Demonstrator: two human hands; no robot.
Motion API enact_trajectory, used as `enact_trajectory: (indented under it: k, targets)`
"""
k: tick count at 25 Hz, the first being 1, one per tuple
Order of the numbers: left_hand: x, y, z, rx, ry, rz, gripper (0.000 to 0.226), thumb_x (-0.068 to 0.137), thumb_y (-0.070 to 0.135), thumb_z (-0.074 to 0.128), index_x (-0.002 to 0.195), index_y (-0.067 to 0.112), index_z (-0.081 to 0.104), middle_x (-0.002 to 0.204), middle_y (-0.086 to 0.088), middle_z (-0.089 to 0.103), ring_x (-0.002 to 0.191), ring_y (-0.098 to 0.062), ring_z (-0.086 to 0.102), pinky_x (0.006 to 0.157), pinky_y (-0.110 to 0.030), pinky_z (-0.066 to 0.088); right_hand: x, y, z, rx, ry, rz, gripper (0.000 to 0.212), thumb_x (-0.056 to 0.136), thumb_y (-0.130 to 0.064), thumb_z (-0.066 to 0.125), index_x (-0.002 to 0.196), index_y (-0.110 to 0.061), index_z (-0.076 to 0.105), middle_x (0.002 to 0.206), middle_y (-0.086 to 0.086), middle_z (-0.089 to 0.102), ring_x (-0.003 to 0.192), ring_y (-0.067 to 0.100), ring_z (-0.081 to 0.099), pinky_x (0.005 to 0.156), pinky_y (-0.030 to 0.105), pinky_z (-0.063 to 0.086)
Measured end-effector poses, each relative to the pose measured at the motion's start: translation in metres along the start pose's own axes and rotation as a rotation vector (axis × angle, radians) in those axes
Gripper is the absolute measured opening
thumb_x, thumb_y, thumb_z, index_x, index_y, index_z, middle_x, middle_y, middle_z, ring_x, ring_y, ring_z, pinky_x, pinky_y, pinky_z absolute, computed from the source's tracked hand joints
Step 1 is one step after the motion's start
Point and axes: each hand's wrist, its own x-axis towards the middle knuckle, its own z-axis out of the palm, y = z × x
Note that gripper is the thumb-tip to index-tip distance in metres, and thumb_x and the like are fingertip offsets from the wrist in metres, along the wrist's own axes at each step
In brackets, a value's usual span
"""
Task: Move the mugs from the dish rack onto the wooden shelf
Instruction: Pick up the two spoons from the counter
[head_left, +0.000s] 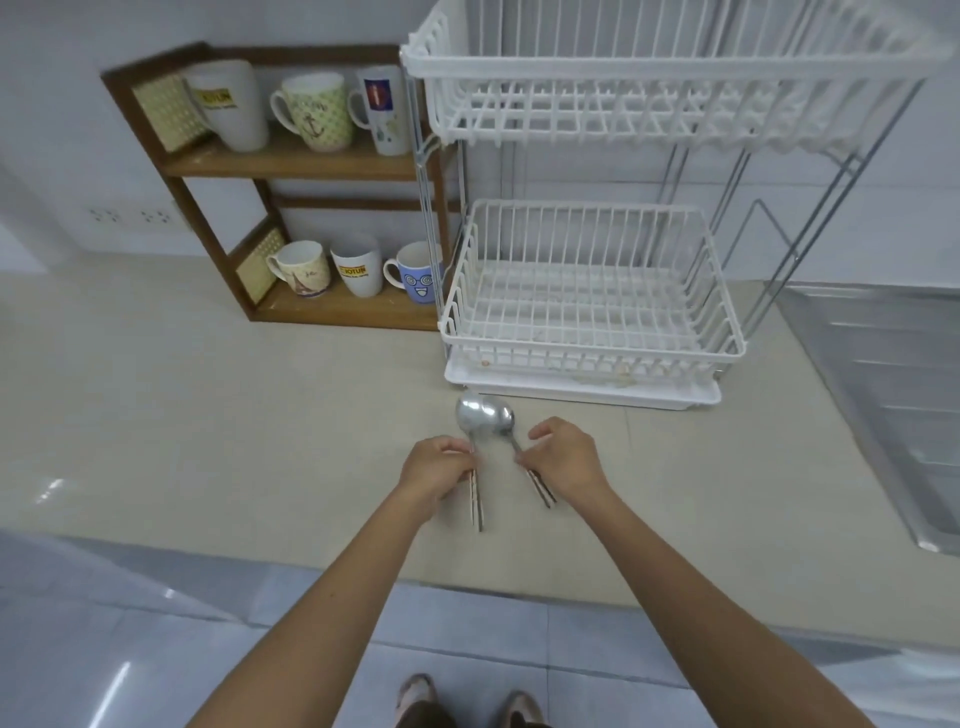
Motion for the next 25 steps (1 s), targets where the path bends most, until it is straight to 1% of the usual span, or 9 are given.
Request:
enact_trajectory:
  k: [2,4,6,8,11,15,18,20,25]
  targets:
    - [-0.007,0.025,-0.011,-0.188,-0.057,0.024,0.009,0.081,0.014,0.072,0.082,0.019,0.065,0.068,-0.001,0.063,0.055,-0.006,0.057,0.045,-0.015,0.038,-0.001,-0.012,-0.025,0.102,0.026,-0.065,0.017,0.07,-0.016,0.08,0.083,-0.017,0.068,0.071,-0.002,0.071,0.059,0.005,0.061,0.057,0.015,0.044]
    - [-0.006,0.058,-0.016,-0.317,-0.075,0.093,0.008,0.081,0.016,0.073,0.086,0.017,0.066,0.066,0.001,0.065,0.056,-0.005,0.058,0.047,-0.014,0.041,0.005,-0.033,-0.052,0.246,0.082,-0.131,0.013,0.07,-0.015,0.08,0.075,-0.021,0.07,0.066,-0.003,0.071,0.056,0.008,0.063,0.061,0.023,0.051]
    - [0.001,0.094,-0.017,-0.383,-0.078,0.165,0.01,0.082,0.016,0.072,0.091,0.015,0.067,0.065,0.001,0.065,0.055,-0.005,0.058,0.049,-0.014,0.044,0.024,-0.059,-0.075,0.362,0.162,-0.159,0.012,0.072,-0.012,0.08,0.075,-0.018,0.07,0.069,0.004,0.071,0.059,0.016,0.063,0.065,0.032,0.054]
    - [0.016,0.127,-0.012,-0.377,-0.086,0.193,0.014,0.083,0.014,0.072,0.095,0.011,0.066,0.068,-0.001,0.066,0.052,-0.003,0.06,0.049,-0.013,0.049,0.049,-0.083,-0.091,0.393,0.218,-0.158,0.01,0.074,-0.009,0.079,0.079,-0.011,0.07,0.073,0.01,0.07,0.063,0.021,0.062,0.066,0.035,0.054]
    - [0.054,0.165,0.003,-0.312,-0.106,0.157,0.005,0.084,0.008,0.07,0.086,0.006,0.066,0.07,-0.005,0.065,0.046,-0.002,0.06,0.047,-0.013,0.05,0.095,-0.104,-0.099,0.27,0.289,-0.111,0.01,0.075,-0.012,0.078,0.08,-0.009,0.071,0.077,0.009,0.069,0.067,0.021,0.062,0.065,0.031,0.053]
    - [0.121,0.182,0.031,-0.261,-0.037,0.074,0.011,0.085,0.004,0.067,0.075,0.002,0.062,0.067,-0.009,0.062,0.053,-0.01,0.057,0.046,-0.016,0.053,0.15,-0.1,-0.093,0.02,0.319,-0.045,0.01,0.075,-0.019,0.079,0.074,-0.015,0.07,0.076,-0.001,0.066,0.069,0.015,0.06,0.062,0.026,0.046]
    - [0.161,0.172,0.052,-0.201,0.001,0.037,0.008,0.084,0.004,0.068,0.08,0.001,0.062,0.067,-0.011,0.061,0.053,-0.013,0.057,0.051,-0.02,0.054,0.183,-0.087,-0.079,-0.049,0.27,-0.017,0.008,0.075,-0.018,0.078,0.077,-0.013,0.072,0.077,0.001,0.065,0.074,0.018,0.06,0.065,0.028,0.047]
    - [0.177,0.166,0.062,-0.181,-0.004,0.007,0.007,0.083,0.003,0.069,0.084,0.0,0.063,0.077,-0.014,0.064,0.056,-0.015,0.058,0.06,-0.024,0.057,0.194,-0.079,-0.07,-0.086,0.257,-0.008,0.009,0.075,-0.018,0.078,0.08,-0.012,0.073,0.077,0.001,0.065,0.076,0.018,0.06,0.066,0.027,0.046]
    - [0.19,0.158,0.074,-0.135,-0.029,-0.008,0.025,0.082,0.004,0.07,0.105,-0.007,0.064,0.092,-0.018,0.068,0.06,-0.017,0.062,0.068,-0.029,0.059,0.206,-0.063,-0.061,-0.151,0.249,0.001,0.009,0.077,-0.02,0.076,0.079,-0.016,0.068,0.078,-0.002,0.064,0.077,0.015,0.059,0.065,0.025,0.043]
